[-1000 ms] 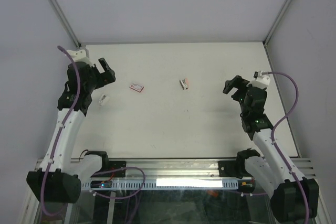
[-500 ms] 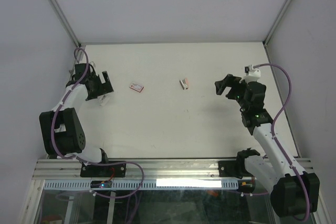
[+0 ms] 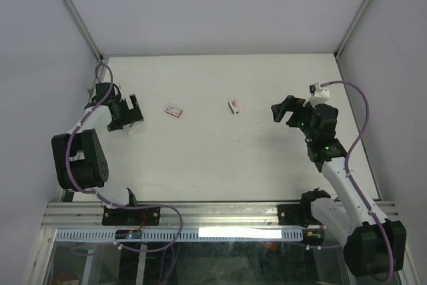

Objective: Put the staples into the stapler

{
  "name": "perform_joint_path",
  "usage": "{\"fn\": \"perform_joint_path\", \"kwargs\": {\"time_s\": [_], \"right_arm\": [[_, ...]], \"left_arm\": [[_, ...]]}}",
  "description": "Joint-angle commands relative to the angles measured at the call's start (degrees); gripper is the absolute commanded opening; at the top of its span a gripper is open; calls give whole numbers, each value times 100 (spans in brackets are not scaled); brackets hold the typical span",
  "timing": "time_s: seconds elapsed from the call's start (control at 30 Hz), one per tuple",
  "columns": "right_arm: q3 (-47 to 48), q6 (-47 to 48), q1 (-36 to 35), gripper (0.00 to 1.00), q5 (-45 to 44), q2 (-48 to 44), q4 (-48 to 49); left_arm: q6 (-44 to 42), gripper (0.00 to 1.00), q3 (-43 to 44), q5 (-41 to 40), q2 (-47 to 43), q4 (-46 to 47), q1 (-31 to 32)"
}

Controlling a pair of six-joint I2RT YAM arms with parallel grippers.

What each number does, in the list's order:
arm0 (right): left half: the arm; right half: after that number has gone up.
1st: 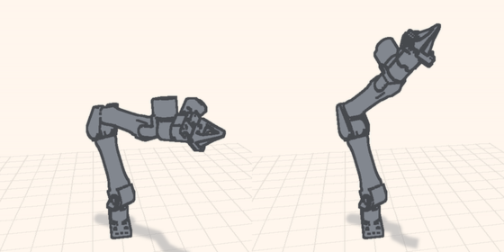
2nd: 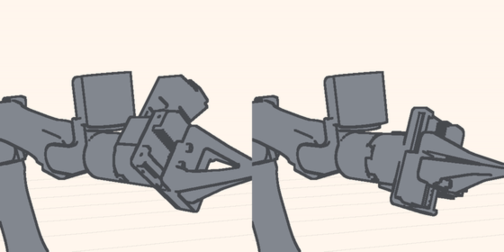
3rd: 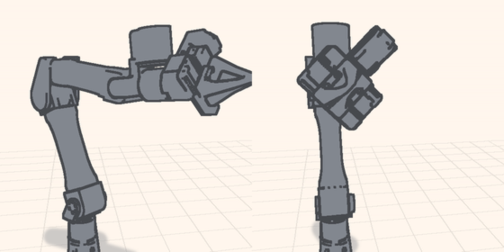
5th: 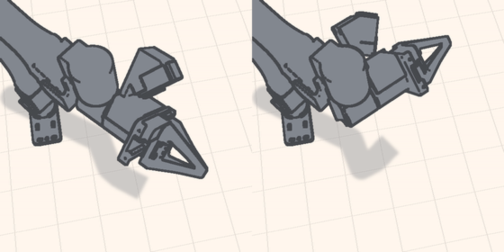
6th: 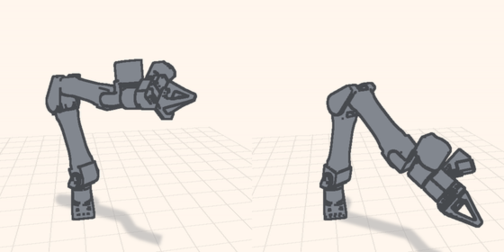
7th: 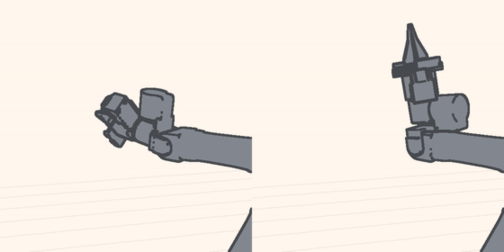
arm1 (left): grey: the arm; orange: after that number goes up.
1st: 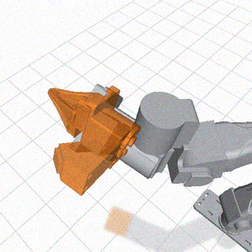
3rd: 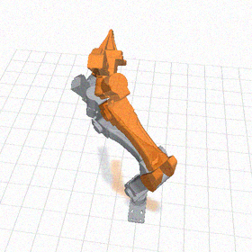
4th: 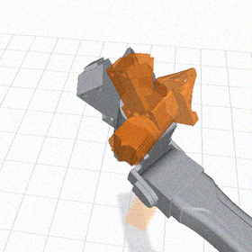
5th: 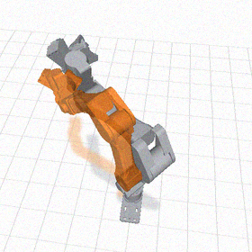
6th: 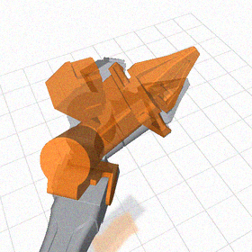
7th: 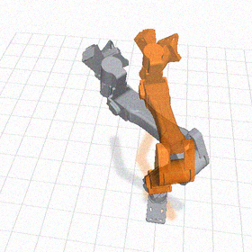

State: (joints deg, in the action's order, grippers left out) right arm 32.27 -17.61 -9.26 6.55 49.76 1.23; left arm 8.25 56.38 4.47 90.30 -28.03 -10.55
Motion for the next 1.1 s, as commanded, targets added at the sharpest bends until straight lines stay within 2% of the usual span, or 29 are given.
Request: {"fn": "perform_joint_path", "kwargs": {"time_s": [0.0,0.37,0.63,0.83,1.07], "right_arm": [[124,103,1,100,134,-144,128],[115,130,3,99,154,-114,140],[113,131,3,99,143,21,167],[105,129,3,99,154,77,200],[113,127,3,100,166,143,238]], "left_arm": [[-109,99,60,28,101,81,0],[73,99,-62,223,143,-57,120],[4,99,-230,-715,-127,-154,1067],[161,99,-78,-1218,104,-228,1084],[321,99,279,-986,547,-198,1063]]}}
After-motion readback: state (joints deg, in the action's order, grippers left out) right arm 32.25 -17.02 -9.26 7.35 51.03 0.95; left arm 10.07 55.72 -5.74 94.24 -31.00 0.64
